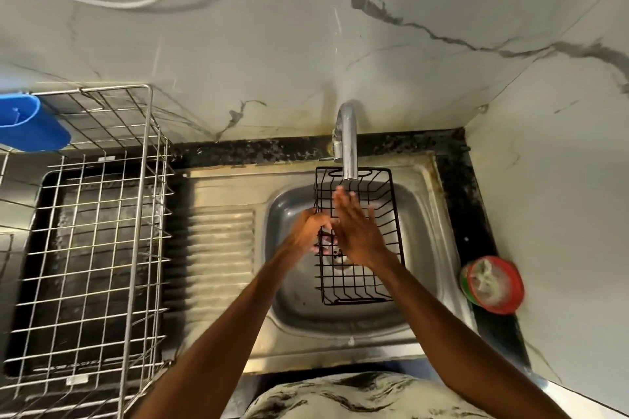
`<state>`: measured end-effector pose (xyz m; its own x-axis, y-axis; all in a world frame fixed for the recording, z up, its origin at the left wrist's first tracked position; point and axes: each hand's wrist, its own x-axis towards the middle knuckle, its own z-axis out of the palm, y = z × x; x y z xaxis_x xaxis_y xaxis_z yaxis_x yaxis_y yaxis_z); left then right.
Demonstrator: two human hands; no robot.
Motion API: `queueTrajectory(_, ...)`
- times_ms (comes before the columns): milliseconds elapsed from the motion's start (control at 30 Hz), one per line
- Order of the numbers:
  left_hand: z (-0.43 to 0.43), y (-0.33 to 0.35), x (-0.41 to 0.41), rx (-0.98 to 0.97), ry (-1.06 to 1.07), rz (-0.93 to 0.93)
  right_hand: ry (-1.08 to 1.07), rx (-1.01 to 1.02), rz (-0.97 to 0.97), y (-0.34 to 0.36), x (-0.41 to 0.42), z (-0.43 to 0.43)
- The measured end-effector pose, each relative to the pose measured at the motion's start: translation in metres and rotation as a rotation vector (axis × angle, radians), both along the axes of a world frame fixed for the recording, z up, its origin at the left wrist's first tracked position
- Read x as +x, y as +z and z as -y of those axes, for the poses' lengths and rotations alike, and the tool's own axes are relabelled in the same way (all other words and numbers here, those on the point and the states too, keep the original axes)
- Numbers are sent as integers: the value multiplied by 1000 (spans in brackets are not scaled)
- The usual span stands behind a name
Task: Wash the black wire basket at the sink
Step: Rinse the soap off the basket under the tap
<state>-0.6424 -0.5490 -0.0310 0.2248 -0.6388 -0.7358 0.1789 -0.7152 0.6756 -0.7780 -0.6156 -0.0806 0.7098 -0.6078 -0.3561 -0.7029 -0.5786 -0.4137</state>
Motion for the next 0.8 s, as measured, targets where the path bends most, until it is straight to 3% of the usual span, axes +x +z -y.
queueTrajectory(133, -1, 5, 2, -36, 49, -8, -239, 23, -30, -2, 6, -1)
queueTrajectory(333, 7, 6, 12, -53, 122, -10, 157, -59, 255, 0, 13, -21)
queueTrajectory(567, 4, 4, 17, -150, 146, 43, -207, -36, 78, -3, 19, 1)
queueTrajectory(633, 6, 3, 16, -134, 155, 22, -89, -63, 72, 1, 31, -12)
queueTrajectory(733, 4, 5, 19, -93, 264, -33, 197, -121, 228, -6, 26, -19)
queueTrajectory(800, 4, 4, 25, -72, 316, -51, 138, -141, 204, -11, 17, -8)
